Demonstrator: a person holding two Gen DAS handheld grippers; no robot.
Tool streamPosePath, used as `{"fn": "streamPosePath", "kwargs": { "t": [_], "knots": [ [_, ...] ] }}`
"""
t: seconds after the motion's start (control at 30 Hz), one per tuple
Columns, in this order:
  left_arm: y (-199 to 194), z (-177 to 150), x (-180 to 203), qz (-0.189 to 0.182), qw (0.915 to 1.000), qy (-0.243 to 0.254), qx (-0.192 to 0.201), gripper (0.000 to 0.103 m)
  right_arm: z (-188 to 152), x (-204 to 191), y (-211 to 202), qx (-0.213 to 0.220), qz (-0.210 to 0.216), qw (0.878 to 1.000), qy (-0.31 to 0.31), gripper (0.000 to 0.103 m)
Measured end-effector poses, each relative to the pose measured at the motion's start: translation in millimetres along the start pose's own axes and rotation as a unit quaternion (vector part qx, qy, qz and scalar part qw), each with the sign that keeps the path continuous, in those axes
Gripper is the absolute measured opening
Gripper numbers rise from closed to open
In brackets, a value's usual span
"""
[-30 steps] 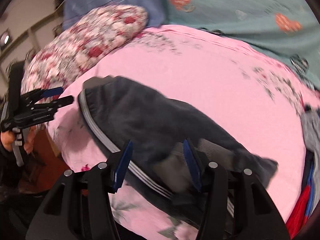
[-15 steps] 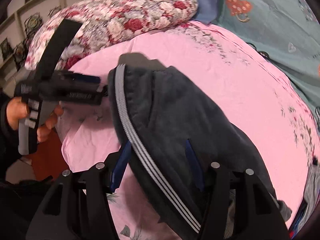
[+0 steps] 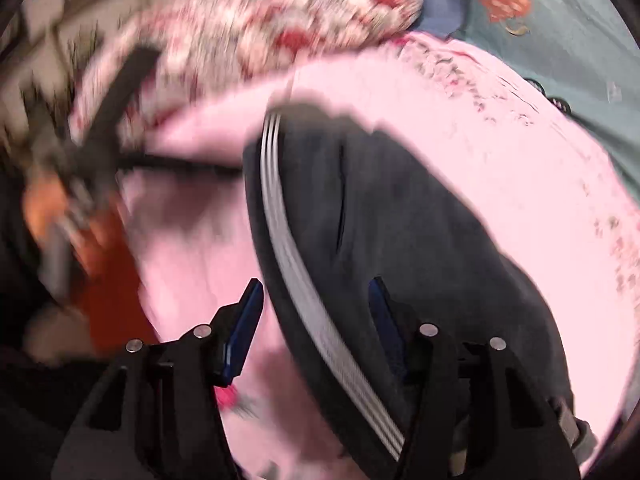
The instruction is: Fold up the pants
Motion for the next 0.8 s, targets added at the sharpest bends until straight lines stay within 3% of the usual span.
{"fn": "streamPosePath", "kwargs": {
  "t": [0.07, 0.13, 0.23, 0.4, 0.5, 0.57, 0.67, 0.8],
  "knots": [
    [5.1, 5.4, -2.9, 0.002, 0.9999, -0.013, 0.002, 0.012, 16.9, 4.6, -3.0, 0.007, 0.018, 0.999, 0.035, 0.063],
    [10.1, 11.6, 1.9, 0.005, 0.9998, -0.018, 0.006, 0.014, 28.8, 7.2, 0.2, 0.007, -0.001, 1.0, 0.028, 0.063],
    [13.0, 11.6, 10.5, -0.035, 0.9983, -0.046, -0.007, 0.023, 27.1, 3.2, 8.0, -0.001, -0.031, 1.0, -0.001, 0.063],
    [-6.8, 10.8, 17.3, -0.087, 0.9936, -0.072, 0.002, 0.027, 13.2, 5.1, 18.5, -0.007, -0.059, 0.998, -0.033, 0.063],
    [-21.6, 18.1, 6.3, -0.118, 0.9854, -0.119, 0.027, 0.065, 6.7, 2.0, 20.4, -0.007, -0.057, 0.997, -0.043, 0.063],
    [-27.2, 23.3, 0.8, -0.128, 0.9809, -0.14, 0.042, 0.081, 4.3, 2.0, 20.0, -0.006, -0.058, 0.997, -0.044, 0.063],
    [-23.8, 20.9, 12.8, -0.162, 0.9751, -0.149, 0.032, 0.084, 2.8, 4.7, 17.9, -0.004, -0.059, 0.997, -0.039, 0.063],
    [-10.9, 13.1, 28.2, -0.176, 0.9713, -0.159, 0.017, 0.086, 1.9, 9.2, 11.3, 0.004, -0.058, 0.998, -0.027, 0.063]
  ]
}}
Point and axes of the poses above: each gripper's, at about its wrist camera, not at the fingertips, and y roughly the way its jaws point, x to its right, z to its top, the point moved 10 cm from there along y, roughly the way its jaws point, and after that the axes turned 1 degree about -z, right-handed, at the moved point
